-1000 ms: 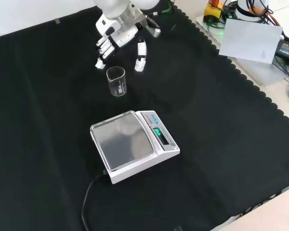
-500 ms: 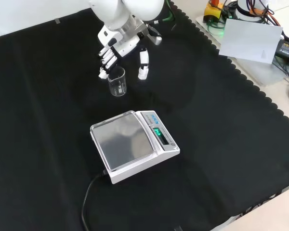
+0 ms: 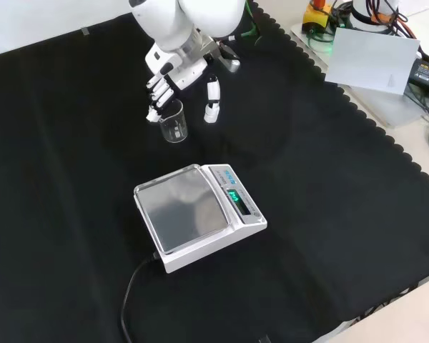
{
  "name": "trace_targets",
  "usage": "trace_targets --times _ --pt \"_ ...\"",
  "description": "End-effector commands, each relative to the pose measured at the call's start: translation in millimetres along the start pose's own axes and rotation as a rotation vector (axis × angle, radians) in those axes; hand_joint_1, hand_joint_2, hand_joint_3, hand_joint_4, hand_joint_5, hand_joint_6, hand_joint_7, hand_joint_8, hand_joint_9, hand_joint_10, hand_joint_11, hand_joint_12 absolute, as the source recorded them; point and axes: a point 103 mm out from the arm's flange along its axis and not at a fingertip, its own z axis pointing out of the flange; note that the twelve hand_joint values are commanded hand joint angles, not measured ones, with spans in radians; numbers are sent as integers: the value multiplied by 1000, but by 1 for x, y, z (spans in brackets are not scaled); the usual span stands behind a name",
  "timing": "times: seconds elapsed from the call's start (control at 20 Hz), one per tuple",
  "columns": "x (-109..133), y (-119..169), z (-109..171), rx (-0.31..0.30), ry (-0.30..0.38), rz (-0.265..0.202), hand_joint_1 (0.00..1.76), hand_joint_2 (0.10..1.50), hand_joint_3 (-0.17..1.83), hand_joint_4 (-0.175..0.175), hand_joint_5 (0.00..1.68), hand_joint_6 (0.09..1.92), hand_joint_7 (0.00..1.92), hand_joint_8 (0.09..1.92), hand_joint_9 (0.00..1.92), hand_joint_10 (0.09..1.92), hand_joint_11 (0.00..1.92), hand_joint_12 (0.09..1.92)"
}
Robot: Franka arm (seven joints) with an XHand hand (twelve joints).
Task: Pick up the beaker.
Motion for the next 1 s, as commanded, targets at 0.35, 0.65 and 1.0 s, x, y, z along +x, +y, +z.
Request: trace_targets --times 0.35,0.65,1.0 --pt "-1 9 8 4 -1 8 849 582 280 35 163 87 40 717 236 935 30 1553" --pt "-5 -7 -19 -46 -11 17 845 580 282 36 146 87 16 712 230 940 23 1557" --pt "-9 -15 -44 -89 -18 28 844 579 283 36 142 87 13 716 228 946 20 1560"
